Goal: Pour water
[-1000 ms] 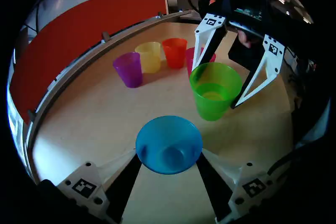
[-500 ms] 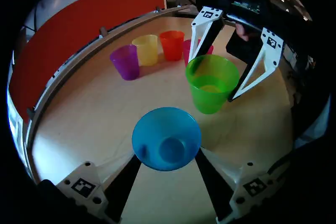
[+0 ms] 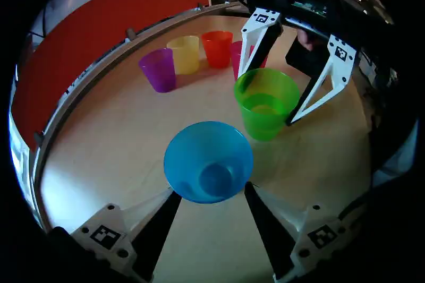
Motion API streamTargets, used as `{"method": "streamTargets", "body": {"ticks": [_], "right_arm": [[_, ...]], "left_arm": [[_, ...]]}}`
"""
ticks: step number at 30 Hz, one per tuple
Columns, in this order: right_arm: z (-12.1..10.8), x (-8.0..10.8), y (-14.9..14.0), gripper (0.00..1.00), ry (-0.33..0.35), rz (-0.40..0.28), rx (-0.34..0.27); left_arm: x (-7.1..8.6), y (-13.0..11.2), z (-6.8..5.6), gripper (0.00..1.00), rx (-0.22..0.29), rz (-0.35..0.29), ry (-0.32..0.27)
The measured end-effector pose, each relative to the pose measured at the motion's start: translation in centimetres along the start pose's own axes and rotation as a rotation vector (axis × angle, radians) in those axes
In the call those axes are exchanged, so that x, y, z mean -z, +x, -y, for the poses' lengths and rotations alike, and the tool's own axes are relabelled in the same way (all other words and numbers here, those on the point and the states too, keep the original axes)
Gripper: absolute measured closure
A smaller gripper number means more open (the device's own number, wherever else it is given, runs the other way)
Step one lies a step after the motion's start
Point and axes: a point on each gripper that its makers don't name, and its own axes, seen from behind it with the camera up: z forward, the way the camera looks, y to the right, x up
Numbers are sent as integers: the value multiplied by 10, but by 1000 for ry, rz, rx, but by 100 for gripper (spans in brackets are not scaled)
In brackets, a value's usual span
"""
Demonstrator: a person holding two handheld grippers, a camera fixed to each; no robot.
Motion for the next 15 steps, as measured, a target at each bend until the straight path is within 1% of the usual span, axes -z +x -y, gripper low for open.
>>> {"method": "streamTargets", "body": {"ticks": [5, 15], "right_arm": [[1, -2, -2, 9, 1, 4, 3], [1, -1, -8, 9, 0, 11, -5]], "left_arm": [[1, -3, -3, 14, 7, 7, -7], [4, -10, -2, 14, 12, 13, -1]]}}
